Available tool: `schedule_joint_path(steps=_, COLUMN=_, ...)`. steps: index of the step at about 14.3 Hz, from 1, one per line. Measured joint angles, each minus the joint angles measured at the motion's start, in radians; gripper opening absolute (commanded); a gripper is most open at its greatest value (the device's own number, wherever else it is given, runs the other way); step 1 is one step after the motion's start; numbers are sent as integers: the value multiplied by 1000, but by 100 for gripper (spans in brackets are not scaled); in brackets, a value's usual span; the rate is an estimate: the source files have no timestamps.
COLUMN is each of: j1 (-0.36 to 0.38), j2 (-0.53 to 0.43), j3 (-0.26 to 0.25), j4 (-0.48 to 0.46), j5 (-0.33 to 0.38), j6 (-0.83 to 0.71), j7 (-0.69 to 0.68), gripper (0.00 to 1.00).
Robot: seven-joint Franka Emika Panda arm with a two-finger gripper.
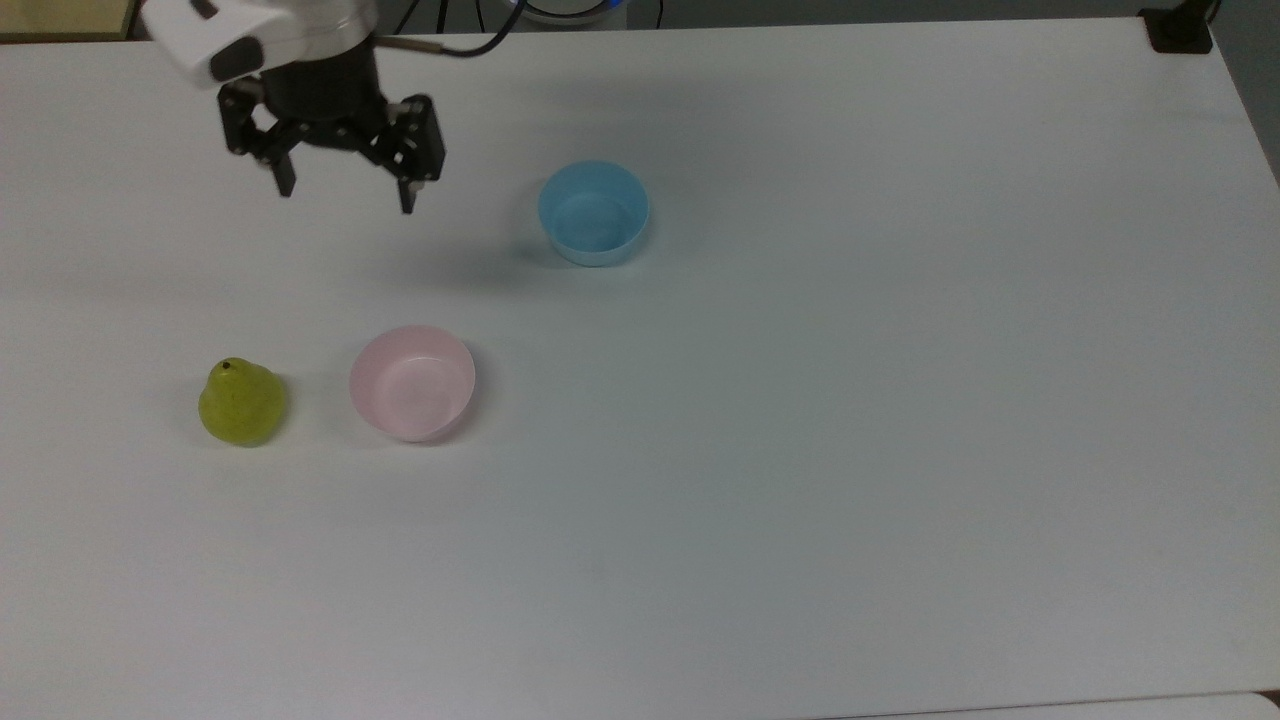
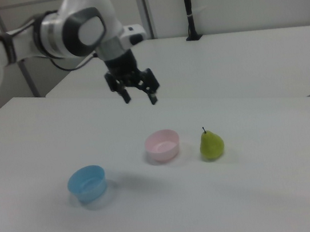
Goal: Place the pear in the bowl
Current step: 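Move the open gripper over the yellow-green pear and lower it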
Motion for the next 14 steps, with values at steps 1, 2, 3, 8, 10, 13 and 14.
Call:
schedule_joint_path(steps=1, j1=-23, j2=24, j3=0, j4=0, j5=8, j6=43, j7=-3, gripper=100)
schedule_joint_path(steps=2, j1=-40, j2=42, j3=0, j4=0, j5=13, j6=76, j7=-6, gripper=100)
schedule_joint_path(steps=3, j1=-58, j2=63, j3=0, j4=1, j5=15, j6=113, j7=-7, gripper=100)
schedule_joint_path(steps=8, j1=-102, j2=157, j3=-1, j4=2, j5=15, j6=227, j7=-15, gripper=100)
schedule_joint_path(steps=10, j1=-116, j2=199, j3=-1, j4=2, j5=14, j6=280, j7=-30, gripper=100)
schedule_joint_path(steps=13, j1=-143, j2=248, j3=-1, j4=3, j5=14, j6=355, j7=-34, gripper=100)
schedule_joint_path(steps=14, j1=-152, j2=260, j3=-1, j4=3, j5=14, j6=376, j7=-40, gripper=100)
